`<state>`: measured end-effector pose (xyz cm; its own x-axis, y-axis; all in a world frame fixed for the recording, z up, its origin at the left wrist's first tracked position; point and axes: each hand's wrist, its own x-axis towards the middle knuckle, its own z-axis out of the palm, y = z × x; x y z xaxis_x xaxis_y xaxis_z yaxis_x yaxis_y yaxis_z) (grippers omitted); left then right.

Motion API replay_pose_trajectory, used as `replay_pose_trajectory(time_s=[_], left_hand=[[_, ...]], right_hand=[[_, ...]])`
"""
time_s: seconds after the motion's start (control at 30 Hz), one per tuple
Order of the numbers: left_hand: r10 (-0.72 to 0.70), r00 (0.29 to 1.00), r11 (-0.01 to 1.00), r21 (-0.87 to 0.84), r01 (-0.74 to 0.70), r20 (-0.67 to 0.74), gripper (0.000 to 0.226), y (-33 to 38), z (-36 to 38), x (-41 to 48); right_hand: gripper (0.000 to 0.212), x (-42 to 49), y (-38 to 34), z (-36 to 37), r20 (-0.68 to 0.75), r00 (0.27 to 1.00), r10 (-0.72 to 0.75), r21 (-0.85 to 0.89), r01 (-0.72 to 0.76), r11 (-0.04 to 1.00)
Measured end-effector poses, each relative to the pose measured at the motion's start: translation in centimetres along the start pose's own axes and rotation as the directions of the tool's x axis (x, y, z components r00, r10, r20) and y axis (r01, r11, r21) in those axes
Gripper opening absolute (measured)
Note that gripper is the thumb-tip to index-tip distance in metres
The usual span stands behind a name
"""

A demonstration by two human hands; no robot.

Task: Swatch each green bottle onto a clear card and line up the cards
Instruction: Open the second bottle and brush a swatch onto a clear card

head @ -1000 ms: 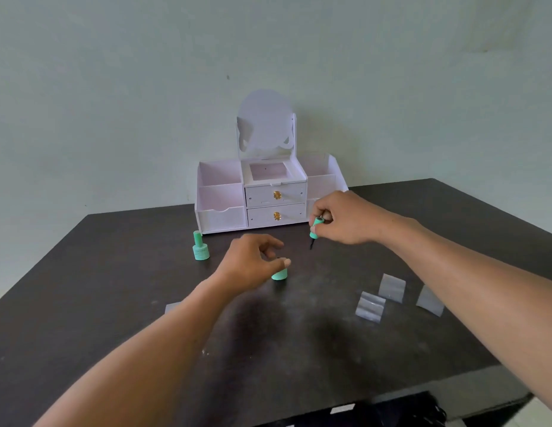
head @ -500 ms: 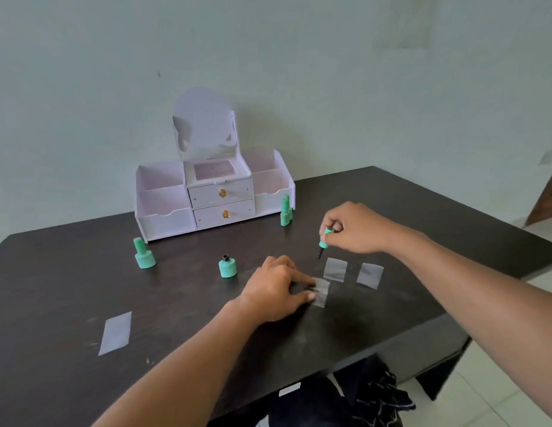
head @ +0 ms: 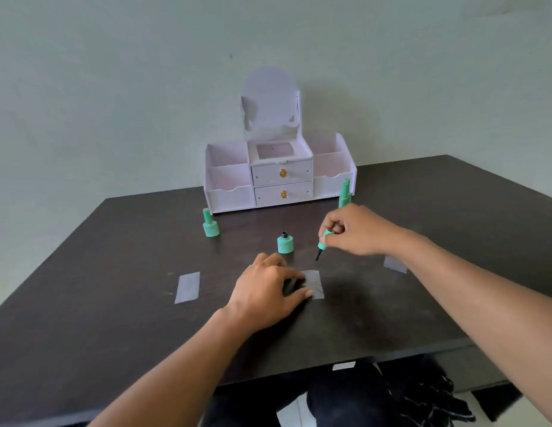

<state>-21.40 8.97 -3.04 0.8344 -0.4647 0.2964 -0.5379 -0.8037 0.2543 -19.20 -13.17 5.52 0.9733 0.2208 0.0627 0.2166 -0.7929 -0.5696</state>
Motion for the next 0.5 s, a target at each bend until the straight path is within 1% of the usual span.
replay_pose_trajectory(time_s=[0.1, 0.2, 0.5], left_hand=[[-0.077, 0.997, 0.997, 0.029, 0.078, -0.027, 0.046, -1.7, -1.0, -1.3], [-0.138, 0.990, 0.989, 0.050, 0.139, -0.026, 0.046, -3.1, -1.8, -1.7], [-0.139, 0.990, 0.989, 0.045, 0.138, 0.014, 0.048, -3.9, -2.2, -1.6]], right_hand=[[0.008, 0.7, -1.5, 2.0, 0.039, 0.998, -0.055, 0.021, 0.054, 0.998], [0.005, 1.2, -2.6, 3.4, 0.051, 0.995, -0.091, 0.023, 0.090, 0.996], [0.006, 1.9, -3.3, 5.3, 0.072, 0.991, -0.112, 0.043, 0.110, 0.993]])
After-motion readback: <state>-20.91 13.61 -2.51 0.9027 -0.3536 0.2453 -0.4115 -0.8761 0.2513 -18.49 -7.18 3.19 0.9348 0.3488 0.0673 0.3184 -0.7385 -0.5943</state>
